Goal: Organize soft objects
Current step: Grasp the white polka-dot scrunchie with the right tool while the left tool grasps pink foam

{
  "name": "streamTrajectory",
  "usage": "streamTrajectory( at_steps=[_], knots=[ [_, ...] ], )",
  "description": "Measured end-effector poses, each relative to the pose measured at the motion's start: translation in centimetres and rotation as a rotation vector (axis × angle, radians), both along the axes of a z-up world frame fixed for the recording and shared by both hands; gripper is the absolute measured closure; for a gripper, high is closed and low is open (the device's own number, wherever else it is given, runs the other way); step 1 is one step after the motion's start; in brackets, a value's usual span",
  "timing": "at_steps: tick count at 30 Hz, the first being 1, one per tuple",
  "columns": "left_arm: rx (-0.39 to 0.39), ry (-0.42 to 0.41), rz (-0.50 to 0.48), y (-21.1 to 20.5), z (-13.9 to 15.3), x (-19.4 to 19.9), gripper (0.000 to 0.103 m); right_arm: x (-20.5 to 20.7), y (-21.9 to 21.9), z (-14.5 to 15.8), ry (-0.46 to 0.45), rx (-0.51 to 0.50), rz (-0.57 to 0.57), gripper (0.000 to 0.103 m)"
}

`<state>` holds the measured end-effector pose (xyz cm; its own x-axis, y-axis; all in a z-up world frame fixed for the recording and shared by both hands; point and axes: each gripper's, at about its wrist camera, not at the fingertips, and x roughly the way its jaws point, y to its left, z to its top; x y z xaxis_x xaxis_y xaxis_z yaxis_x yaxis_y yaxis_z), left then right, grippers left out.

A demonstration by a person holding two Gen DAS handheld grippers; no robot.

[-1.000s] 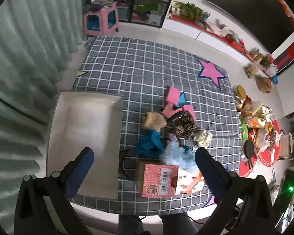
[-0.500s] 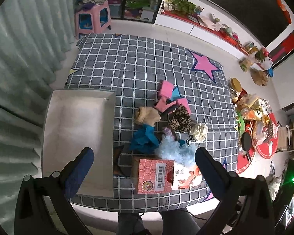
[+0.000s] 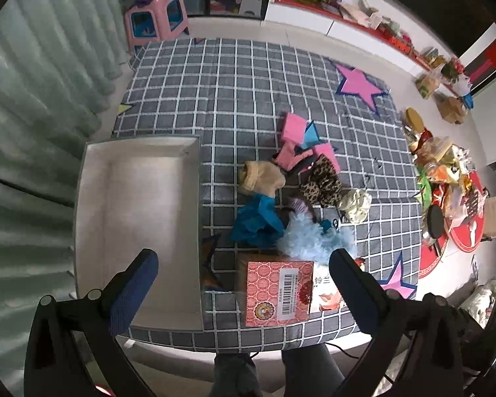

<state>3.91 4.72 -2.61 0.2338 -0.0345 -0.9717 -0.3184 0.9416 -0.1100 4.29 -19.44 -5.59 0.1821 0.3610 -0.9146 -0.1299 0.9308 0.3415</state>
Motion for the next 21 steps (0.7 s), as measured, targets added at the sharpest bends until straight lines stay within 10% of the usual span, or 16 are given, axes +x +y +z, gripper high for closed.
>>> streamTrajectory(
  at_steps=[21],
  knots=[
    [0.056,0.169,-0.020,-3.5,-7.7,11.6,0.000,10.0,-4.5,-10.0,0.176,-0.039,0.013,0.000]
  ],
)
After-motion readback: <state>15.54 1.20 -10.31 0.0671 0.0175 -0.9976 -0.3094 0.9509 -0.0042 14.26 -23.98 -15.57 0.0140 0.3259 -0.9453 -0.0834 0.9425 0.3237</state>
